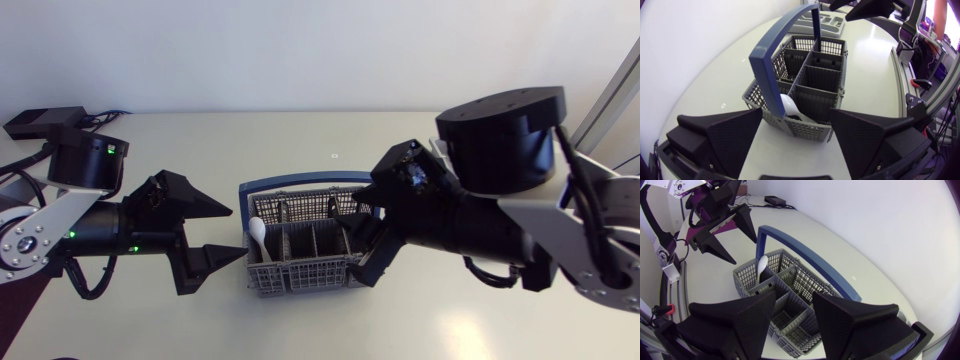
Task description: Sort the cutlery from the basket into the organizer compartments.
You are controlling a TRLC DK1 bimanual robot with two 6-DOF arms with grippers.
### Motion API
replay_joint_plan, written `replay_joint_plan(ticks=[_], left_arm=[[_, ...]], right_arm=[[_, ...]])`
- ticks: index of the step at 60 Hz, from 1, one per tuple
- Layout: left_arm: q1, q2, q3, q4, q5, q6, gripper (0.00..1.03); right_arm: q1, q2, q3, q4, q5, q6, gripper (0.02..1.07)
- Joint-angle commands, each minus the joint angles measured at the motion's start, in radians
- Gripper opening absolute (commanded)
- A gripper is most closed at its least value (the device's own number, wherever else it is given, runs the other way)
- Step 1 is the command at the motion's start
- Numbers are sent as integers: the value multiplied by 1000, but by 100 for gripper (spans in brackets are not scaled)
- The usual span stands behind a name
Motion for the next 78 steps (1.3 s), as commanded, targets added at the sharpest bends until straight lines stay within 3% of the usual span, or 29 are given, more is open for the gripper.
replay_joint_plan(ticks=[1,41,78], left_arm=[[8,-23,-22,-3,14,31,92],[39,-78,-145,53,29,80,92],[47,18,-192,207,62,80,92]], right_arm=[[15,57,-40,62,-30,15,57],[150,344,-52,448,-1,70,57],[153,496,-1,556,8,96,57]])
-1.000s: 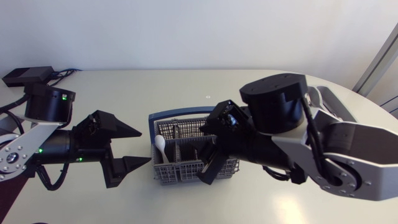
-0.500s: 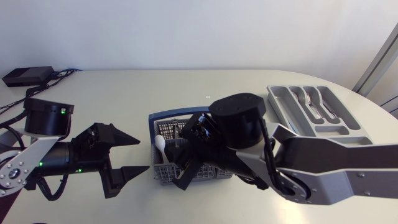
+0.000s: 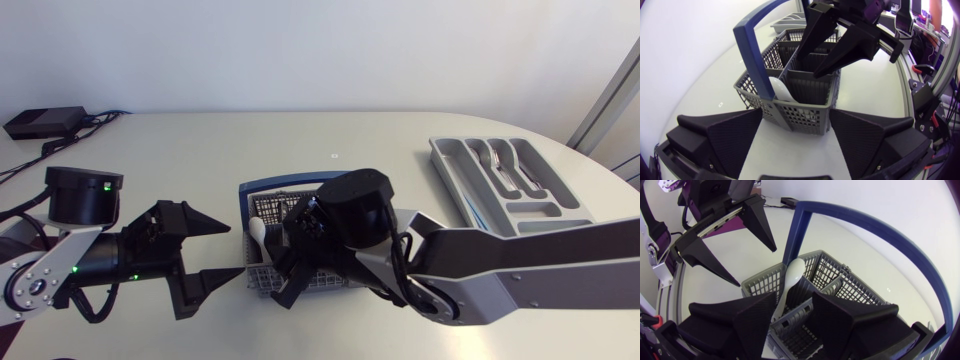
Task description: Sort the cutlery from the basket into the organizer compartments.
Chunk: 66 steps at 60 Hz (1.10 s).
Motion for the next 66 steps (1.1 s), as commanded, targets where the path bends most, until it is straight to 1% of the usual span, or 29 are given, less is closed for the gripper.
replay_joint_plan(ticks=[1,8,49,62,66], left_arm=[[7,46,-17,23,10,22,92],[17,61,-17,32,18,25,92],[17,83,-35,62,20,33,92],[17,100,-40,78,23,31,92],[18,100,-40,80,24,31,92]], right_arm=[[9,28,25,18,4,33,57],[10,49,45,23,4,33,57],[26,173,152,41,5,24,57],[24,193,161,40,1,16,57],[27,192,160,32,-13,16,55]])
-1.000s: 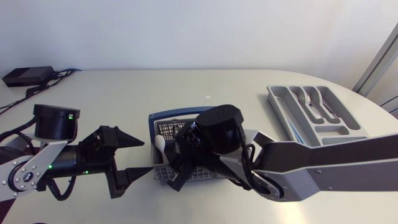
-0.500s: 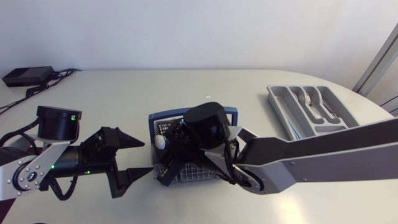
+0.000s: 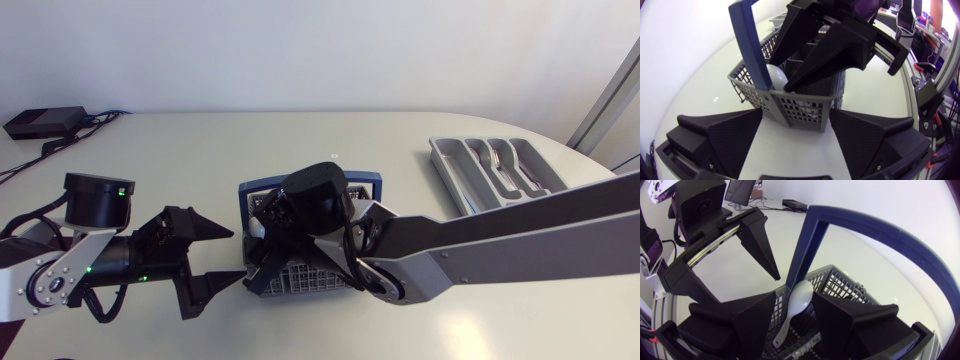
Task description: Sort the cutlery from the basket into the organizer compartments.
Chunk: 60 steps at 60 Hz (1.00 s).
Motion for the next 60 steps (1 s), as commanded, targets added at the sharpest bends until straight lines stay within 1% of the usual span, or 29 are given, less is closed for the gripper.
replay_joint_plan(ticks=[1,5,8,10,12,15,22,37,40,44,48,60], left_arm=[[10,13,-24,12,17,27,92],[10,15,-24,12,17,27,92],[8,15,-24,12,17,27,92],[10,15,-24,12,15,27,92],[10,15,-24,12,17,27,92],[10,15,-24,12,17,27,92],[10,15,-24,12,17,26,92],[5,15,-24,12,17,21,92],[4,15,-23,12,17,20,92],[2,15,-24,12,17,20,92],[2,12,-24,11,17,18,92],[2,-4,-31,7,17,17,92]], right_arm=[[9,24,11,-2,-18,9,52],[9,13,3,-3,-29,9,44],[10,7,3,-7,-30,9,39],[9,7,3,-11,-32,9,38],[9,5,3,-17,-34,11,31],[12,2,0,-22,-35,11,26],[19,-18,-11,-28,-35,6,16],[36,-49,-29,-49,-38,4,16],[38,-59,-32,-53,-38,6,12],[42,-72,-37,-54,-34,6,11],[50,-79,-39,-59,-29,6,8],[65,-118,-62,-82,-15,-5,7]])
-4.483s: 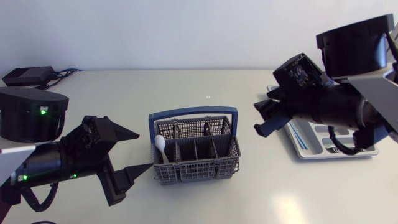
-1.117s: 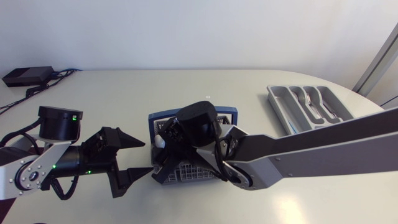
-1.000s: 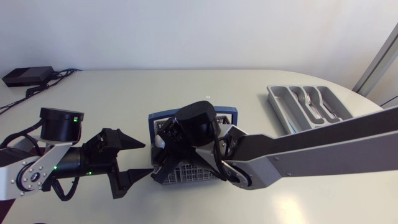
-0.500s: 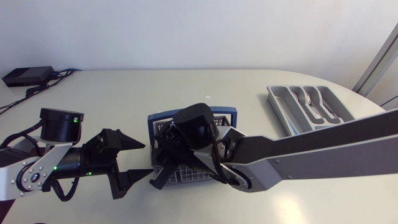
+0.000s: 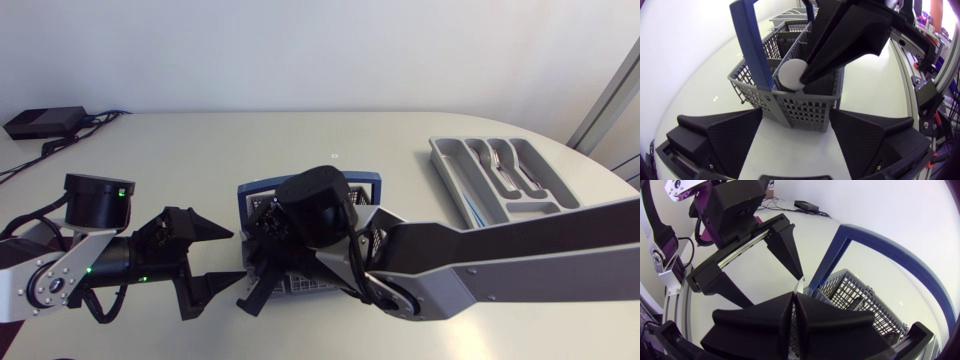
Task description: Sort the cutlery from the basket into the organizer compartments.
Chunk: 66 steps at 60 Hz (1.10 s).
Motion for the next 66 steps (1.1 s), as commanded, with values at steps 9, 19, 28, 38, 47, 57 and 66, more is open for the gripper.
replay_joint_plan(ticks=[9,19,28,38,47,57,66], left_arm=[[1,-42,-19,-22,17,11,92],[-1,-89,-10,-63,15,5,92],[5,-140,1,-120,15,3,92],[4,-177,22,-169,14,-4,92],[1,-208,40,-210,9,-12,92],[4,-237,56,-247,2,-14,92],[5,-247,71,-275,-8,-17,92]], right_arm=[[22,-128,-62,-29,5,-13,7],[25,-249,-30,-112,-7,-15,7],[14,-357,17,-231,-74,22,8],[-38,-473,62,-365,-136,54,7],[-77,-604,59,-478,-130,59,7],[-172,-746,-4,-576,-61,14,7],[-336,-847,-69,-671,-47,-62,7]])
